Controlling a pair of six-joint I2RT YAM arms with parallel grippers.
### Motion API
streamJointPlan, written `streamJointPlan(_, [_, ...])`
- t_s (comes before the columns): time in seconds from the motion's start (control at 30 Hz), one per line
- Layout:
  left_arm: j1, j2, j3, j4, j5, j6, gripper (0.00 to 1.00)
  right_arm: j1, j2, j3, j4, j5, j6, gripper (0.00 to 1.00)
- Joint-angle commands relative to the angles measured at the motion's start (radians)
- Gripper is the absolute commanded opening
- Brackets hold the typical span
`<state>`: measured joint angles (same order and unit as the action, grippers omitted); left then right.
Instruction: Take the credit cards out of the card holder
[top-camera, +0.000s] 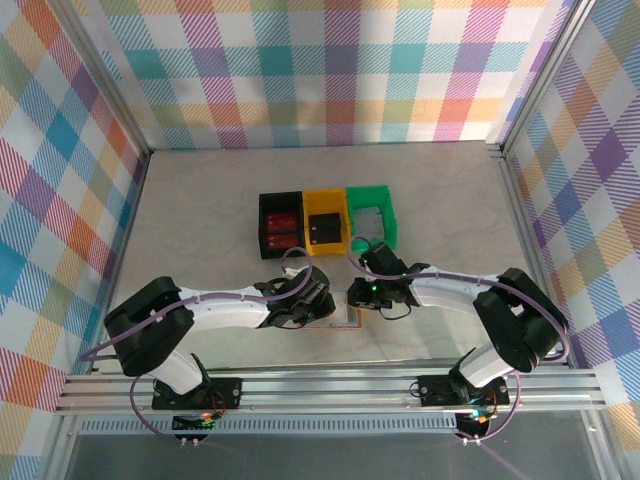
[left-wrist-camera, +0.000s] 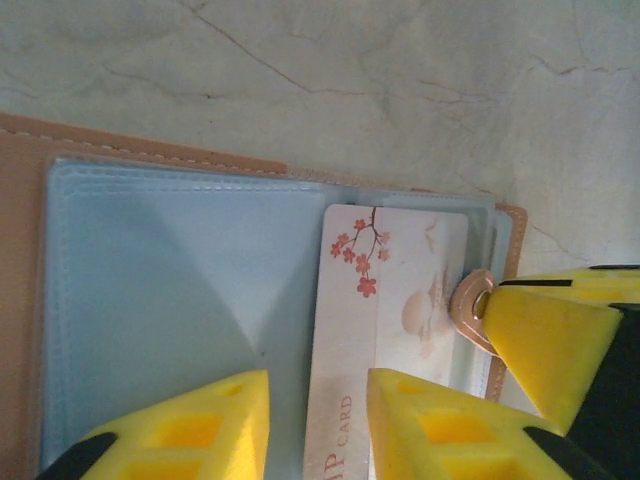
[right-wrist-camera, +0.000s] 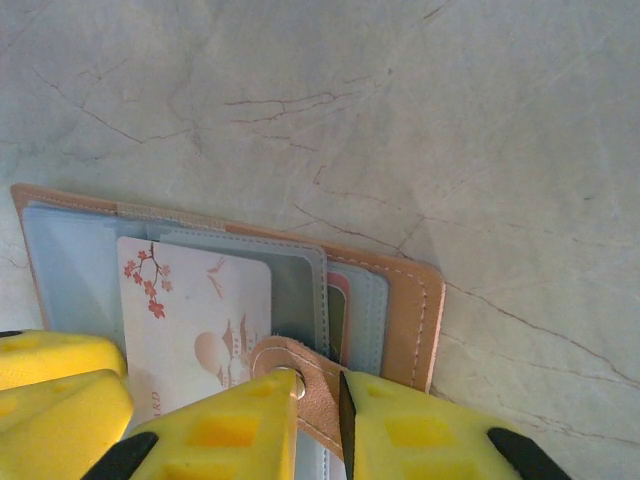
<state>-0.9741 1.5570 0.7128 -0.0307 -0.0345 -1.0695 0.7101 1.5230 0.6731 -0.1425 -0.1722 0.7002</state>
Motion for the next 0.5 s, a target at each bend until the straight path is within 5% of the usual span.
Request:
streamJointPlan(0.0, [-0.008, 0.028, 0.001, 0.024, 0.018, -0.012, 0.30, 0.003, 0.063, -0.047, -0.069, 0.027, 0.010, 0.19])
streamJointPlan(0.47, [-0.008, 0.026, -0.021, 0.067, 0.011, -0.027, 0.24, 0.003, 0.091, -0.067, -0.019, -0.012, 0.029, 0.18])
